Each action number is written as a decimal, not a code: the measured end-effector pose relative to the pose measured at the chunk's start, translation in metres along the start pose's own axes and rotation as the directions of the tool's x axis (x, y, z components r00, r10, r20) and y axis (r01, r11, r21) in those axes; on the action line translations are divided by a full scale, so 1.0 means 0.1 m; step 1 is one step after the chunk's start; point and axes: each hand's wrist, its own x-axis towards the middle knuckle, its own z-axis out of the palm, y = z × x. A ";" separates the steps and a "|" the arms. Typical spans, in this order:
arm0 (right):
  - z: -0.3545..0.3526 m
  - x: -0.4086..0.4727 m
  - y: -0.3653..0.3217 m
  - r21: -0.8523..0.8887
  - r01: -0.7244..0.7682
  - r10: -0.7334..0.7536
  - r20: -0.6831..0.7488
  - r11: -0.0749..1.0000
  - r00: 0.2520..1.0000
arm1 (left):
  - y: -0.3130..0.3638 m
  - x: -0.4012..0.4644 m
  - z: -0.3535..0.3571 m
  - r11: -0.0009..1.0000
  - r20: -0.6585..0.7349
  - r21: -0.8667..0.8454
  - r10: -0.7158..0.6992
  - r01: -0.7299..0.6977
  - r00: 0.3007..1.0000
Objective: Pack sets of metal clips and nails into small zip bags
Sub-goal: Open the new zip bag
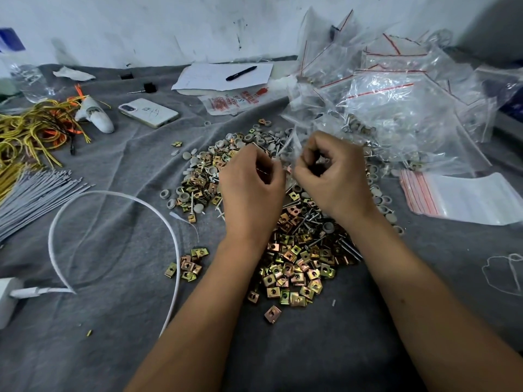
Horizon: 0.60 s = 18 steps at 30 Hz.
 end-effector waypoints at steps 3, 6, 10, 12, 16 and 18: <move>-0.01 0.00 0.05 -0.074 -0.060 0.053 -0.096 0.995 0.994 | -0.02 0.04 -0.08 1.000 -0.040 -0.009 -0.029 0.028 0.999; -0.01 0.01 0.08 -0.129 -0.135 0.109 -0.192 0.982 0.975 | -0.02 0.08 -0.13 0.998 -0.111 0.044 0.044 -0.040 0.993; -0.02 0.02 0.11 -0.027 -0.163 0.160 -0.093 0.986 0.983 | 0.02 0.07 -0.14 0.984 -0.171 0.043 0.177 -0.172 0.969; -0.10 0.03 0.12 0.094 -0.177 0.167 0.103 0.980 0.981 | 0.01 0.06 -0.18 0.976 -0.242 0.079 0.218 -0.205 0.946; -0.24 0.06 0.22 -0.061 -0.142 0.153 0.288 0.988 0.945 | -0.03 0.10 -0.32 0.950 -0.403 0.224 0.294 -0.218 0.867; -0.29 0.07 0.31 -0.230 -0.152 0.219 0.303 0.961 0.927 | -0.01 0.09 -0.35 0.925 -0.352 0.329 0.308 -0.191 0.884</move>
